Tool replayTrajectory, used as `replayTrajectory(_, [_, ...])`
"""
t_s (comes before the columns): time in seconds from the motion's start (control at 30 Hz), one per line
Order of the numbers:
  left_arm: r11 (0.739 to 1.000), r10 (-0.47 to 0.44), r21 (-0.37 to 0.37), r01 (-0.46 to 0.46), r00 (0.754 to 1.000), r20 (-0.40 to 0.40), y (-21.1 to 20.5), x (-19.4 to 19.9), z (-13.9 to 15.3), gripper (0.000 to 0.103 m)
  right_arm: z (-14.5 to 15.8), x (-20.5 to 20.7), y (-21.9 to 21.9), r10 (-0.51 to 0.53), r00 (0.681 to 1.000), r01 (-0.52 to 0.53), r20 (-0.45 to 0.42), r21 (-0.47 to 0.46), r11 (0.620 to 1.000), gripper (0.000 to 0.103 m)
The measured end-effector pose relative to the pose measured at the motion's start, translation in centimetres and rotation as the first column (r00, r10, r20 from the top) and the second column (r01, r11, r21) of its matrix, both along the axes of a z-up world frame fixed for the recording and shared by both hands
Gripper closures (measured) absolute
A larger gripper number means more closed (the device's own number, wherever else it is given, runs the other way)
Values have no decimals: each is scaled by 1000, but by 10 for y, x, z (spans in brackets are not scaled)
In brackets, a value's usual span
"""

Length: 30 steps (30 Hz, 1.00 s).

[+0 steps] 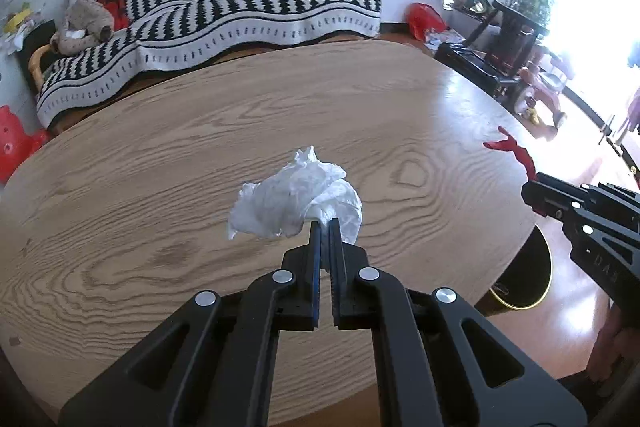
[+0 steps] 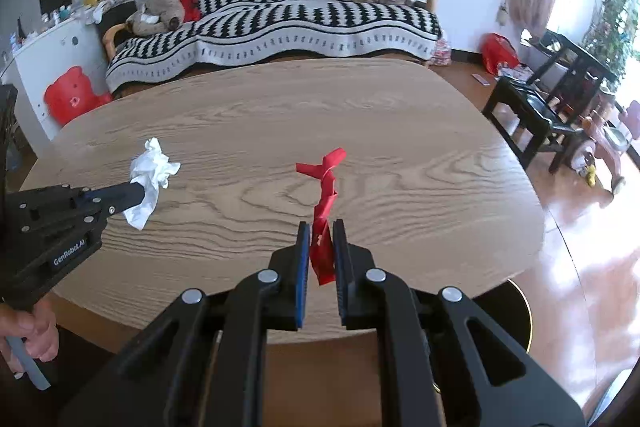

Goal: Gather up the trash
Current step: 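Carry the tissue and red ribbon to the bin and release both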

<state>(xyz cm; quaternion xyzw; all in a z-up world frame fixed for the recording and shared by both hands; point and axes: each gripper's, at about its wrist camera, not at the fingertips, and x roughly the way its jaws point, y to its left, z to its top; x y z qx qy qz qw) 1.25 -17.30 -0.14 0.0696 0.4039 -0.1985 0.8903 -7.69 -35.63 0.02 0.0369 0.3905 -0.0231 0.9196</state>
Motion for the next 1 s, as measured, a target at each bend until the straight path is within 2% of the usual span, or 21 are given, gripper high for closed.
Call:
replayTrajectory(0.17, [999, -52, -12, 52, 999, -7, -33, -4, -3, 100, 3, -13, -34, -71, 997, 70, 11, 29, 997, 91])
replayTrajectory(0.37, [984, -170, -64, 168, 985, -25, -88, -20, -10, 100, 6, -39, -86, -165, 986, 164, 16, 70, 984, 91])
replayTrajectory(0.53, [951, -293, -121, 285, 955, -52, -143, -37, -20, 100, -1, -67, -142, -272, 962, 271, -6, 118, 955, 91])
replayTrajectory(0.67, [911, -392, -171, 374, 916, -84, -188, -53, -34, 100, -10, -96, -189, -361, 932, 361, -29, 156, 920, 91])
replayTrajectory(0.9, [863, -495, -189, 468, 858, -137, -253, -78, -62, 100, -35, -133, -241, -459, 883, 469, -98, 216, 856, 91])
replayTrajectory(1.0, [855, -511, -193, 482, 845, -154, -268, -82, -71, 100, -42, -140, -255, -476, 871, 491, -121, 237, 838, 91])
